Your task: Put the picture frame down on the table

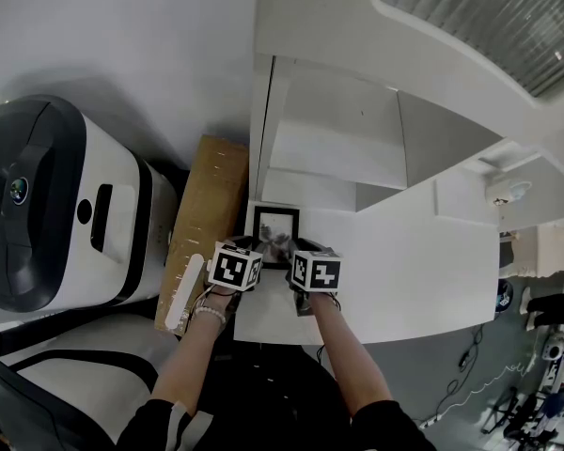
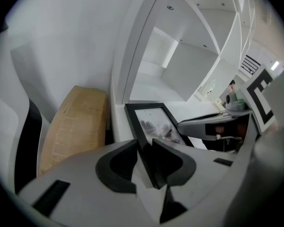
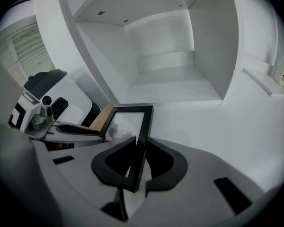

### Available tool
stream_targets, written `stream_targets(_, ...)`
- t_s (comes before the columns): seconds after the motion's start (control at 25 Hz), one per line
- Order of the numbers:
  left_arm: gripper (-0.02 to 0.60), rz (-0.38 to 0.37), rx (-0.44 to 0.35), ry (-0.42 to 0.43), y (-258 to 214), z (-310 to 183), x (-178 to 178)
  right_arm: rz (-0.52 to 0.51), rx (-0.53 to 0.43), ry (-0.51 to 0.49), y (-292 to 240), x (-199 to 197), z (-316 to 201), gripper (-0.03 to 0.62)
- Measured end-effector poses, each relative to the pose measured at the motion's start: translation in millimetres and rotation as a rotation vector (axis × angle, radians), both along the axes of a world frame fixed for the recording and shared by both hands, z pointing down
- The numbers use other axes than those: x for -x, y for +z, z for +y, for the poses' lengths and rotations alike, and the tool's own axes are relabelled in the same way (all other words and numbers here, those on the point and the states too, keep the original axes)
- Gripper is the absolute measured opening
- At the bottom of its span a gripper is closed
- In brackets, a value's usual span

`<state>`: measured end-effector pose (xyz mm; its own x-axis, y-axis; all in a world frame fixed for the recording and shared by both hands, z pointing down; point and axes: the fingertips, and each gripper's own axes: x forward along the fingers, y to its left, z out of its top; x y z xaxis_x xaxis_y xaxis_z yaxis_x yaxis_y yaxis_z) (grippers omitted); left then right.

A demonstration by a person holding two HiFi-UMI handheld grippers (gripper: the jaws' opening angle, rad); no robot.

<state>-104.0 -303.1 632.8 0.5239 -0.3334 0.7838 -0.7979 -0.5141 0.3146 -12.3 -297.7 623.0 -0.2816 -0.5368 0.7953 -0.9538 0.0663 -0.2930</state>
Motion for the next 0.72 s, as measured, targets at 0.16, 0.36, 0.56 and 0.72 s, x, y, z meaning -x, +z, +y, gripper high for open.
stream_targets(0.16, 0.1, -0.009, -0.01, 0.008, 0, -1, -2, -0.009, -0.012, 0.023, 1, -1, -1, 0.067)
stream_targets(0.36, 0.1, -0.027, -0.041, 0.032, -1, 0, -4, 0.002, -0.035, 0.0, 0, -1, -2, 0.067)
stream_targets(0.56, 0.141, -0.015, -0.048, 0.048, -7, 4, -1, -0.037, -0.077, 0.015, -9, -7, -2, 0.106)
stream_targets(0.72, 0.141, -0.027, -0.149, 0.041, -26, 4, 8, -0.043, -0.111, 0.03, -21, -19, 7, 0.104)
